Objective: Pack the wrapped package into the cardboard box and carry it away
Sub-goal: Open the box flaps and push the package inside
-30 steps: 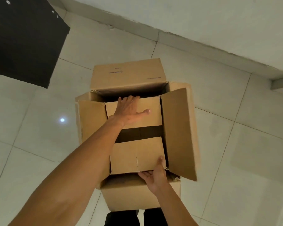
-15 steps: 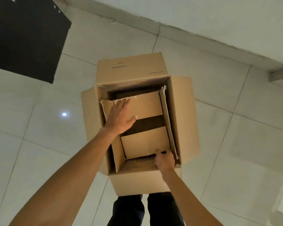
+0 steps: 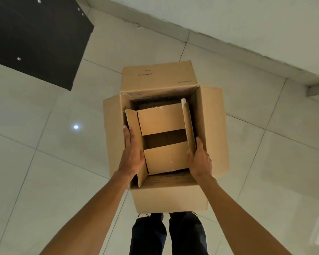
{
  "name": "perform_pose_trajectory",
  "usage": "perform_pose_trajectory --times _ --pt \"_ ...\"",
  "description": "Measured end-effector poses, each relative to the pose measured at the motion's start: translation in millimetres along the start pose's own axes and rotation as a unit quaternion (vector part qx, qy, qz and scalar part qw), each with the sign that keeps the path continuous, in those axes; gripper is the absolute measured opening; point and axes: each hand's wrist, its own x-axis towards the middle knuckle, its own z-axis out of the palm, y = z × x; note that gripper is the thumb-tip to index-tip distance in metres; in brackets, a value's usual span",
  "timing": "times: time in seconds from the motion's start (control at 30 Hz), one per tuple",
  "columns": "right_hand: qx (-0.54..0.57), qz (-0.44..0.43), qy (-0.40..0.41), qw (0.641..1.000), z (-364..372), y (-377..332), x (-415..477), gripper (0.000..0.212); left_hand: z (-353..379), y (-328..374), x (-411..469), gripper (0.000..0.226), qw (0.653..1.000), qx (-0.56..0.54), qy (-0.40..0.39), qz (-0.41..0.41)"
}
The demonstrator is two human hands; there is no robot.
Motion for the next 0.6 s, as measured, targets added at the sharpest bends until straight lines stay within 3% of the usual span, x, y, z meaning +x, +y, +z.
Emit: perform_pose_trajectory --times 0.13,0.43,0.6 --pt "-0.058 -0.066 -0.014 0.996 6.4 1.1 -0.6 0.06 -0.2 9.2 3.1 0.105 1.0 0.007 -0.006 0.025" --pt "-0.092 -0.065 -0.02 0.993 16.1 -9.8 -3.0 0.064 5.7 34.9 44.1 0.116 0.995 0.08 -0.029 0.058" --pt "-0.065 -0.133 -0.04 0.988 33.6 -7.3 -2.8 0.058 29.7 29.8 41.0 0.105 0.98 0.087 -0.176 0.034"
